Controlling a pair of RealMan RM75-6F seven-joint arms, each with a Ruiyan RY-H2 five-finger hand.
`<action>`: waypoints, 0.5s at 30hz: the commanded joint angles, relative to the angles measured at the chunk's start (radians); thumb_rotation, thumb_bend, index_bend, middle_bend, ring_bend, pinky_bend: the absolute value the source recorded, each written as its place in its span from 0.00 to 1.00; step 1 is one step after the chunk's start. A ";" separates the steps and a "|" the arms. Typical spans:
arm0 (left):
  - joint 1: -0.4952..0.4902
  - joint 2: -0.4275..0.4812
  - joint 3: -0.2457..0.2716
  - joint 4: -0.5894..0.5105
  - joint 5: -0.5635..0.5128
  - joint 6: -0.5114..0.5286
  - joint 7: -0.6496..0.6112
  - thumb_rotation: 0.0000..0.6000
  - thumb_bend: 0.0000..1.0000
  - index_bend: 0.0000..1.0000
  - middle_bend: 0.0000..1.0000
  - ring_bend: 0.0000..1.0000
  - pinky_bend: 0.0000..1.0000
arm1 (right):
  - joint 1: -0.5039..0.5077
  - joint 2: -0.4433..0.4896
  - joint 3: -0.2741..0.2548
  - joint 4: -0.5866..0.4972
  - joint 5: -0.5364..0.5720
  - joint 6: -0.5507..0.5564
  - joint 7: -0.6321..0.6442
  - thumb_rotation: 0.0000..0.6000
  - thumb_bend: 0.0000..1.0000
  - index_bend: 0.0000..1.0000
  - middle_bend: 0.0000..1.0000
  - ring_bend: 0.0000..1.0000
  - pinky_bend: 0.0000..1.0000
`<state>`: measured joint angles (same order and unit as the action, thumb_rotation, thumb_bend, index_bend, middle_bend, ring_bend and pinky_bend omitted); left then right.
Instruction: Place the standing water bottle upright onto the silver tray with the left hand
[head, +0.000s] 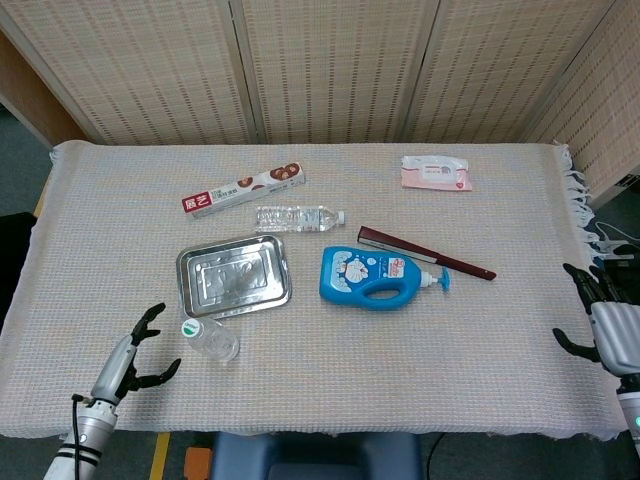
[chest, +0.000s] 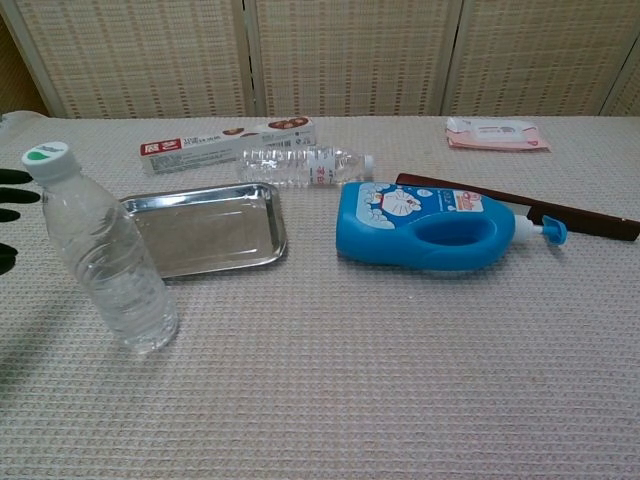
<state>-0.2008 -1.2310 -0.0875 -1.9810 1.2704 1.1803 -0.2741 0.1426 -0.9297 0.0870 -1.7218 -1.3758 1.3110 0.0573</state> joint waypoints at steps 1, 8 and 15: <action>0.000 -0.062 -0.003 0.036 -0.003 0.032 0.036 1.00 0.33 0.00 0.00 0.00 0.16 | 0.000 0.001 0.001 -0.001 0.002 0.000 0.001 1.00 0.19 0.04 0.11 0.00 0.18; -0.007 -0.161 -0.023 0.088 -0.011 0.072 0.065 1.00 0.33 0.00 0.00 0.00 0.16 | 0.000 0.004 0.000 -0.003 0.003 -0.001 0.005 1.00 0.19 0.04 0.11 0.00 0.18; -0.010 -0.203 -0.017 0.093 -0.017 0.072 0.076 1.00 0.33 0.00 0.00 0.00 0.15 | 0.001 0.004 0.000 -0.002 0.003 -0.003 0.006 1.00 0.19 0.04 0.11 0.00 0.18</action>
<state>-0.2103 -1.4304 -0.1071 -1.8867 1.2546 1.2543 -0.1993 0.1438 -0.9261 0.0869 -1.7241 -1.3725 1.3081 0.0629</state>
